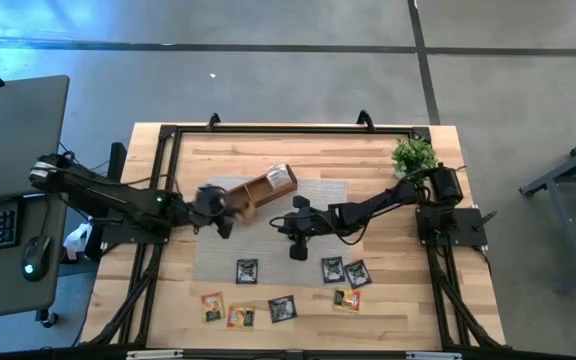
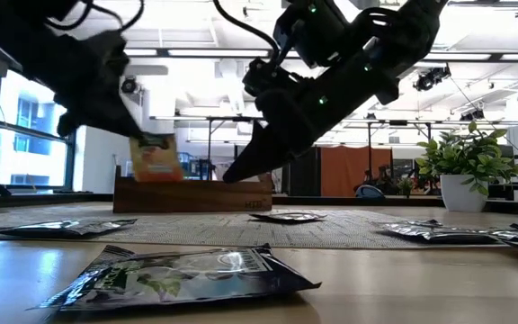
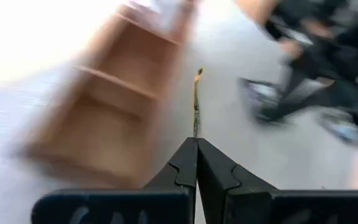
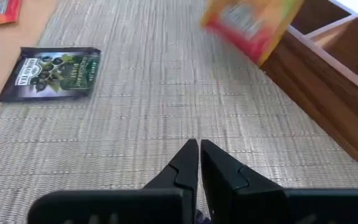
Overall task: Pick & Place Tea
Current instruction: Put the yellow tea bag into the middle section of the wooden organizer
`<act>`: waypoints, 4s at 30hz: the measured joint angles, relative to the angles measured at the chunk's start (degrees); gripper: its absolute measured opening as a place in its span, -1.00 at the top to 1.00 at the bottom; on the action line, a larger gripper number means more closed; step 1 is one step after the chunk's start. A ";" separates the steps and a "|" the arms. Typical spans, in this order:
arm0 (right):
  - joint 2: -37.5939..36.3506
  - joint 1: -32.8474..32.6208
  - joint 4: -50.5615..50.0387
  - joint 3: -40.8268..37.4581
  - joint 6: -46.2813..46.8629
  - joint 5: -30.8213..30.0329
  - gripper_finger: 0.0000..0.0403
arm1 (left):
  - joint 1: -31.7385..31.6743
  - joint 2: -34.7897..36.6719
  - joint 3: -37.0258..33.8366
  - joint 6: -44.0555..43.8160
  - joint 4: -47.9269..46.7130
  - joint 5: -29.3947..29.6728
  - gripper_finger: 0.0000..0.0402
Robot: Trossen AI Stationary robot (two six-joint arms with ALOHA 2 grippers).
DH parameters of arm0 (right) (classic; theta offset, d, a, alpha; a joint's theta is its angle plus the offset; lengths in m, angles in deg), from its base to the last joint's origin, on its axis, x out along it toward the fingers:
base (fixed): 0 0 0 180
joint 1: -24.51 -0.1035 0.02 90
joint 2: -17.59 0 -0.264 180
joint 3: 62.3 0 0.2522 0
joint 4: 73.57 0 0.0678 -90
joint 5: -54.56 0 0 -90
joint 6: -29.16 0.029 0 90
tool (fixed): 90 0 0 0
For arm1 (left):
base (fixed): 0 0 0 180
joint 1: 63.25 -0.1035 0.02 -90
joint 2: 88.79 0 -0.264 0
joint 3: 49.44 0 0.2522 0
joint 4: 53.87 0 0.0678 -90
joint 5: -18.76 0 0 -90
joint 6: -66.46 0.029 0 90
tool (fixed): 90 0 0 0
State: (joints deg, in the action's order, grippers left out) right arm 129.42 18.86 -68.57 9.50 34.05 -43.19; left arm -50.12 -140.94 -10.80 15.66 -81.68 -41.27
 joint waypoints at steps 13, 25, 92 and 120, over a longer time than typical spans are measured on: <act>0.00 0.02 -0.41 0.00 -0.42 -0.72 0.94 | 0.00 11.19 -0.05 10.10 -10.85 12.19 1.00; 0.00 0.02 -0.04 0.04 -1.01 -0.70 0.94 | -0.01 8.29 -0.94 15.03 -7.37 13.56 1.00; -0.07 0.04 -0.41 0.07 -1.05 0.84 0.94 | -9.36 -11.55 1.73 6.23 -3.36 5.84 0.59; -0.07 0.04 -0.62 0.07 -1.29 0.88 0.94 | -22.50 -19.77 27.99 37.92 -16.70 -11.32 1.00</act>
State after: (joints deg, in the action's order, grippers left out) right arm 129.36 18.90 -69.19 9.56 32.76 -42.31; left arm -72.62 -160.72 17.19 53.57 -98.38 -52.59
